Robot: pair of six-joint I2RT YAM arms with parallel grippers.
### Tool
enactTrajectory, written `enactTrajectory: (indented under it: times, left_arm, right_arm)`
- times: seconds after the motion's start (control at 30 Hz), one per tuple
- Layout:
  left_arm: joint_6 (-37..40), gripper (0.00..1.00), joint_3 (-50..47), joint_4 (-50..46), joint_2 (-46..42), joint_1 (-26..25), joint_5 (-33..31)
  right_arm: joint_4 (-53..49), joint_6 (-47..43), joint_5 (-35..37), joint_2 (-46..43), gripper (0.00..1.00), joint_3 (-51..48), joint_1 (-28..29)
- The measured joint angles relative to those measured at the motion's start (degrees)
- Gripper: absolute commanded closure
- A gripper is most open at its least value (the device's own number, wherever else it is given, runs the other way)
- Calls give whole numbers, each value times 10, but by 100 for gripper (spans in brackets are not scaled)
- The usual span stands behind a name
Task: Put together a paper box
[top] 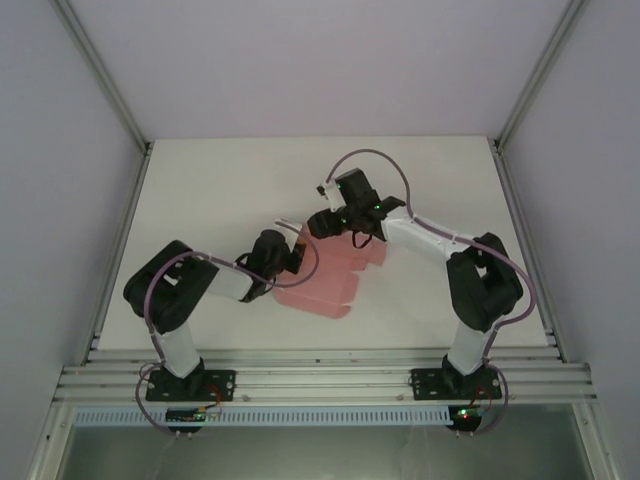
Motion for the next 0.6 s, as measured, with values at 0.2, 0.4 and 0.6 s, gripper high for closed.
enactTrajectory:
  times: [0.2, 0.4, 0.6]
  left_arm:
    - [0, 80, -11, 5, 0, 9, 21]
    - [-9, 79, -11, 8, 0, 17, 38]
    - [-15, 78, -11, 7, -5, 23, 40]
  right_arm:
    - [-2, 6, -12, 32, 43, 4, -7]
    - [-3, -35, -14, 39, 43, 12, -4]
    - [28, -74, 28, 26, 43, -15, 16]
